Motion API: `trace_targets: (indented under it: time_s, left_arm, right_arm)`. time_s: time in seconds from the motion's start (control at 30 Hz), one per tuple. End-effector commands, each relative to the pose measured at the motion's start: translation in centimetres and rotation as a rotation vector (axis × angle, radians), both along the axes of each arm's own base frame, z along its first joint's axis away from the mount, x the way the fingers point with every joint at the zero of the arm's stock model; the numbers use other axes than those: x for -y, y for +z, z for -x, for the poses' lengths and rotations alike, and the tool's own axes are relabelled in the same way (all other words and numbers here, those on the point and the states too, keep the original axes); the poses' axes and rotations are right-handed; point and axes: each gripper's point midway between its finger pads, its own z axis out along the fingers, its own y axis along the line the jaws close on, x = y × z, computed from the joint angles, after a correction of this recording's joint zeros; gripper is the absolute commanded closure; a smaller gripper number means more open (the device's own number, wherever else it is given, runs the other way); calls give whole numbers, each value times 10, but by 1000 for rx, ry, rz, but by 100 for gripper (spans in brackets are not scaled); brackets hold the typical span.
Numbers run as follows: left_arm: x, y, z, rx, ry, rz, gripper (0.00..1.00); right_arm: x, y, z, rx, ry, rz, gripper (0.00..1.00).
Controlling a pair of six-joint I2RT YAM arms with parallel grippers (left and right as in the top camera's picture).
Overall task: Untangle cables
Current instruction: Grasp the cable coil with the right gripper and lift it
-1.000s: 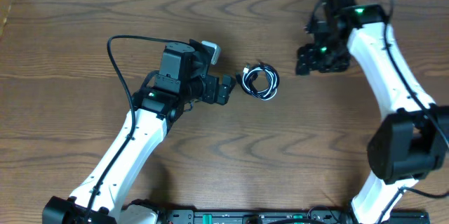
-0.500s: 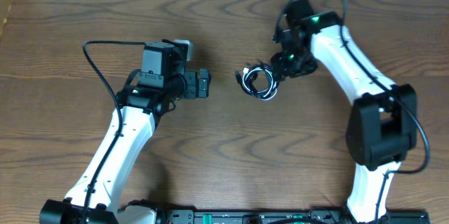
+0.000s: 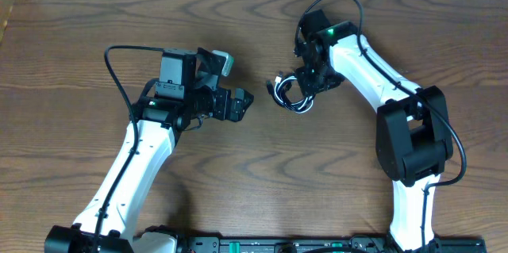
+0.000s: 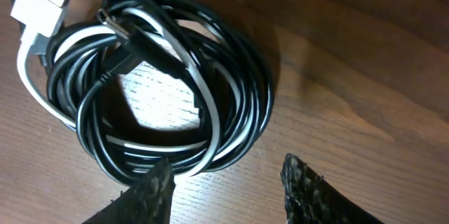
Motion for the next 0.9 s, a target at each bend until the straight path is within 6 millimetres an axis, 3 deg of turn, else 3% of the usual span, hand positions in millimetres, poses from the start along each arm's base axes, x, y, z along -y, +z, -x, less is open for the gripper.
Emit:
trace_targets:
  time_s: [0.0,0.5,0.67,0.8,0.87]
  left_arm:
    - [9,16,0,38,-55,40,1]
    - [14,16,8,11,-86,67,1]
    - [13,15,10,2,-86,66,1]
    - [12,11,15,-25,-85,61,1]
    - [12,10,17,-28,-93,54,1]
  right_arm:
    - [6,1,-7,29,-12,47,54]
    - [-2,-10,-7,40,-28,21,57]
    - [-7,-24,0,33,-51,10,59]
    - [-6,-35,8,19,-58,17,77]
    - [-7,-37,10,17,-68,21,97]
